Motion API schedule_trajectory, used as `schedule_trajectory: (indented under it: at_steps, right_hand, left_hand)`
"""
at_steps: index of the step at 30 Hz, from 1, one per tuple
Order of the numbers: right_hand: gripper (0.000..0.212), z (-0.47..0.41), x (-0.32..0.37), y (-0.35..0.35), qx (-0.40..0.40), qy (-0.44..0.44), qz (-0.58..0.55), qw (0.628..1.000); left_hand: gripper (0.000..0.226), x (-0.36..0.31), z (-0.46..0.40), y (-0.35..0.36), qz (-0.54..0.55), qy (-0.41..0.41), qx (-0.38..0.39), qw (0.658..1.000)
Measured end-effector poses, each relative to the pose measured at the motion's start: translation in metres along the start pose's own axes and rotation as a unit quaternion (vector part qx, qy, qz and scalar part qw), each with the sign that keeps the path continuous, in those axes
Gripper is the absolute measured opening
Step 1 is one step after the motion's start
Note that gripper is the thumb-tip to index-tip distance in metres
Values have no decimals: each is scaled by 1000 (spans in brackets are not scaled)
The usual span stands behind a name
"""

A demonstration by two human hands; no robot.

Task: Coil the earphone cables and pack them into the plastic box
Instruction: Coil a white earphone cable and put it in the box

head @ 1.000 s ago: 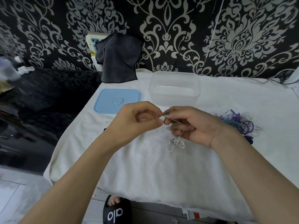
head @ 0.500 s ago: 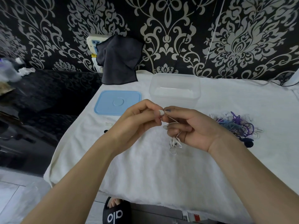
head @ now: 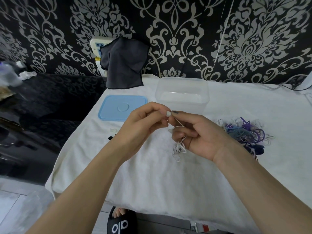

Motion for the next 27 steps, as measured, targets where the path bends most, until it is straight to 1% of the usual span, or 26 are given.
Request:
schedule_trajectory:
  at_steps: [3,8,12,15,17,19,21,24,25,27]
  right_hand:
    - [25,-1,-1,0,3,7,-6,1000]
    - [23,-2,-1,1,6,15,-19,1000]
    - [17,-2,0,-2,-3,11,-17,1000]
    - [14,-3,-1,-3,1,18,-22,1000]
    - [14,-2,-1,-2,9,22,-29,999]
    - [22,-4,0,-2,9,20,-31,999]
    - [23,-6,0,-3,8,14,-40,999]
    - [9,-8,1,-4,10,9,-80,997]
    - [9,-8,1,-5,11,7,-92,996]
    - [12,-8,4,-6,13,-3,-101,995]
  left_hand:
    - [17,0,0,2,17,-14,0,1000]
    - [23,-1,-1,2,20,-12,-10,1000]
    - [20,0,-2,1,-16,6,-15,1000]
    - [17,-1,-1,1,-26,3,-17,1000]
    - [17,-1,-2,0,-17,-10,-29,999]
    - [22,3,-5,-1,1,-47,-45,998]
    - [25,10,-7,2,-12,-86,-24,996]
    - [18,21,-3,11,-67,-131,46,988]
    - [18,21,-1,11,-78,-127,55,987]
    - [16,18,2,9,-98,-101,42,989]
Point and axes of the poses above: each hand's wrist, its own z-axis away from the middle knuckle, its own y-axis out of the palm, x = y × z, the point moved 6 cm from there along -z, towards the middle knuckle, and after that the axes turned 8 degrees about -z, right-handed, at the moved point
